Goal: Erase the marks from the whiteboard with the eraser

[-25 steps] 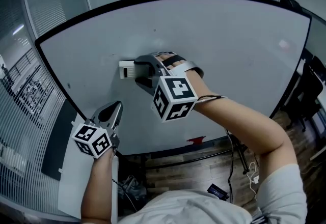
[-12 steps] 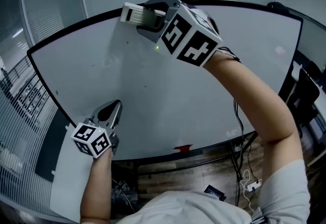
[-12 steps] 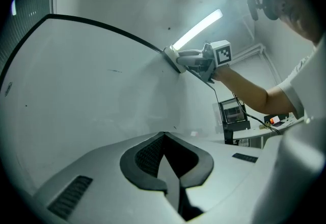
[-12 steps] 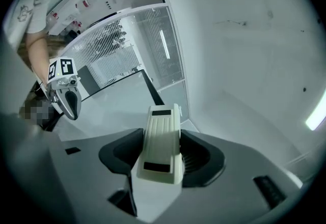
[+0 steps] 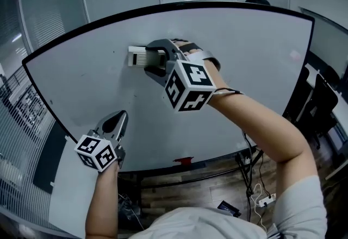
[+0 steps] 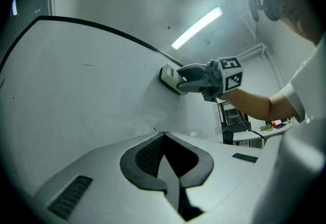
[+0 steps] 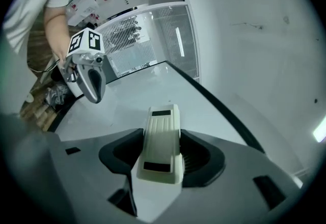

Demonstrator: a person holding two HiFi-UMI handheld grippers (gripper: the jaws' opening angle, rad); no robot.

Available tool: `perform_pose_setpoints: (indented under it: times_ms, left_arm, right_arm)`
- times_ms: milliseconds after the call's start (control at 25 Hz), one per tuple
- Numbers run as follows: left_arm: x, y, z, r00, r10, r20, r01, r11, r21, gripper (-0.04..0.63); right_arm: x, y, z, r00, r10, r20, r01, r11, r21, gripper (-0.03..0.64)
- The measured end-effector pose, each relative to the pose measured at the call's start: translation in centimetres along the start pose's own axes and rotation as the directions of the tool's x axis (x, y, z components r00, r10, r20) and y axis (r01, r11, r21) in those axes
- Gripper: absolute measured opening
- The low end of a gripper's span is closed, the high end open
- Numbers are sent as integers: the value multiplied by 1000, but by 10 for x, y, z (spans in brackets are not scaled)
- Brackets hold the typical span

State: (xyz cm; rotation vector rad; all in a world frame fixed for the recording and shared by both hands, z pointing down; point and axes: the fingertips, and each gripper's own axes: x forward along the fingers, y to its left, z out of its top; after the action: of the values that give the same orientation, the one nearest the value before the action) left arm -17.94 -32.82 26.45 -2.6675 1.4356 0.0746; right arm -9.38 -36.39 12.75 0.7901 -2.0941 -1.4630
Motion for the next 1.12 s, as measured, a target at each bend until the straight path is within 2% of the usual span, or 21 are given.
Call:
perform_pose_setpoints:
  times_ms: [240,480,680,920,1120]
  left_arm:
    - [11,-21,-7,1000,10,-18,-10,1000,-21,6]
    - [23,-46,-22,999,-10,-50,9,999,-31,6]
    - [29,-54,-30,997,-24,-73,21,999,-35,6]
    - [41,-57,-35,995,-60,-80,57,998,-42,6]
    - [47,-42,-37,995,-75,-67,72,996,-55,6]
  right_arm:
    - [-3,72,-38,993,116,-14,-116,993,11,230]
    - [-5,155,-75,970,241,-43,-240,970,21,230]
    - [-8,206,-101,951,297,-83,-300,954,-24,230]
    - [-10,205,-104,950,297,-95,-302,953,-37,230]
    - [-14,166,-93,964,250,-88,-252,968,-12,230]
